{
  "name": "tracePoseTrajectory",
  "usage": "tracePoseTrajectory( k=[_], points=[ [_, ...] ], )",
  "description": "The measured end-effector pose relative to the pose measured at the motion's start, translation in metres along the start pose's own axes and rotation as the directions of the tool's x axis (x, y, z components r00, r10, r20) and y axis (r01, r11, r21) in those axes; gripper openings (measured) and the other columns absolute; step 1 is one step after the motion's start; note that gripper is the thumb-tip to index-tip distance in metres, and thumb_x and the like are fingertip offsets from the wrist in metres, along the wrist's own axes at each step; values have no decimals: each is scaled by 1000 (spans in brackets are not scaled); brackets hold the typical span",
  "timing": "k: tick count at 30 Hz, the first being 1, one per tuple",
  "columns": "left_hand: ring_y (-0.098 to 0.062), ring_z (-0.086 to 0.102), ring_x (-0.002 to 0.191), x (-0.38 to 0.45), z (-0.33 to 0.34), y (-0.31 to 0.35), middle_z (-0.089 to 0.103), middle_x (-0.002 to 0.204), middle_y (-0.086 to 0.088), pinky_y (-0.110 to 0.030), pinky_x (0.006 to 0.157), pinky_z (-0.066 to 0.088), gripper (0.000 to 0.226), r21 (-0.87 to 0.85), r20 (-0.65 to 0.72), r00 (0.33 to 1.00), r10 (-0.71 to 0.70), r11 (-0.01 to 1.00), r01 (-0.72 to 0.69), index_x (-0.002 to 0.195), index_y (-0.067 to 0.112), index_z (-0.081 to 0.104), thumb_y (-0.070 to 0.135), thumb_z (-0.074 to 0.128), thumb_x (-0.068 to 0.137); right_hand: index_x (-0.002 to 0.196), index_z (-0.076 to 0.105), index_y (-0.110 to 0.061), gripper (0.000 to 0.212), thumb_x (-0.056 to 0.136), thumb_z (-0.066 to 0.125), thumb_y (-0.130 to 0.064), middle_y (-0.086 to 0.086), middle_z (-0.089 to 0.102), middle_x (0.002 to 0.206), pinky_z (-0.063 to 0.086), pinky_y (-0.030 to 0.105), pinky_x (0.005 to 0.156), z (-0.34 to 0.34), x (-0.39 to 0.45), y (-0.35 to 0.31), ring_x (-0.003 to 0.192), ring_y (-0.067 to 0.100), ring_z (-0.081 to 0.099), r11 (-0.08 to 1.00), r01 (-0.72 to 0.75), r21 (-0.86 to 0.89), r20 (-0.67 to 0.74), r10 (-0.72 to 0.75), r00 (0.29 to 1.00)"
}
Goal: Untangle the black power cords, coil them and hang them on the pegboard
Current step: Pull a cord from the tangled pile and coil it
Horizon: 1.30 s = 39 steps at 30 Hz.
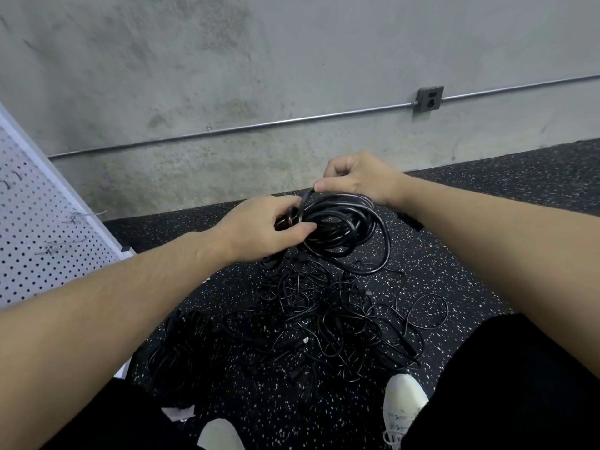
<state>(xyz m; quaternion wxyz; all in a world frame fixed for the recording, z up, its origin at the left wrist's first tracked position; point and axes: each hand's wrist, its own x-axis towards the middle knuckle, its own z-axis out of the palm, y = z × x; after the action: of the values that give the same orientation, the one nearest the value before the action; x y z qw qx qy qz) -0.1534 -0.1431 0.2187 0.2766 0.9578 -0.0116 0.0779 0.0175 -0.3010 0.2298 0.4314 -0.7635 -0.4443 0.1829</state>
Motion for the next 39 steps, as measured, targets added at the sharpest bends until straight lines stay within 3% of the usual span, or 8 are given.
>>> tracePoseTrajectory(
  k=[6,9,11,14,17,29,34,39],
  points=[
    [4,70,87,1,6,6,73,87,27,-14,80,51,12,-329,-117,992,-38,944,-3,109,37,58,42,60,98,97,63,-5,18,104,47,-5,-1,57,69,44,16,50,-5,-12,17,57,9,51,932,-220,288,162,178,970],
    [1,71,72,8,7,10,74,75,13,-16,69,53,12,-490,-180,975,-132,871,27,115,22,44,20,51,106,101,58,-4,24,108,43,-22,-7,50,62,35,16,44,5,-15,23,49,5,41,961,-212,176,271,160,949],
    [5,71,90,10,7,5,73,95,9,-18,85,55,30,-516,-260,944,-202,856,41,135,21,41,25,49,107,105,57,-11,29,109,40,-34,-7,48,62,34,19,46,14,-15,22,51,8,39,966,-257,15,311,239,920],
    [5,65,106,14,7,-13,66,117,18,-29,105,49,52,-422,-315,903,-292,895,142,148,23,46,50,50,104,94,58,-16,37,109,36,-41,-6,48,60,35,25,50,27,-15,10,51,12,40,973,-193,-127,239,219,946],
    [-14,65,105,13,4,-28,67,107,13,-37,90,48,61,-215,-311,852,-422,904,369,133,27,56,72,39,95,88,57,-14,40,106,43,-46,-5,49,65,35,26,55,32,-16,-3,53,9,41,942,-6,-335,194,75,978],
    [-24,53,86,18,1,-30,56,92,4,-35,75,35,44,98,-410,744,-527,786,611,117,26,49,63,29,104,114,64,-21,26,106,46,-38,-5,68,89,47,31,72,46,-15,-32,77,13,59,813,190,-550,236,-67,969],
    [-13,62,93,14,10,-41,68,104,8,-33,80,43,48,-167,-228,823,-520,854,493,125,26,58,64,49,98,122,69,-38,29,102,51,-49,-20,68,97,43,26,72,41,-20,-26,79,5,56,815,166,-555,108,-128,986],
    [-19,72,101,9,4,-40,79,104,-2,-36,93,53,54,-582,183,796,-577,589,561,108,19,79,54,86,67,101,78,-20,17,95,70,-34,-19,61,56,32,15,46,35,-20,-20,43,0,45,964,102,-244,55,-92,994]
  ],
)
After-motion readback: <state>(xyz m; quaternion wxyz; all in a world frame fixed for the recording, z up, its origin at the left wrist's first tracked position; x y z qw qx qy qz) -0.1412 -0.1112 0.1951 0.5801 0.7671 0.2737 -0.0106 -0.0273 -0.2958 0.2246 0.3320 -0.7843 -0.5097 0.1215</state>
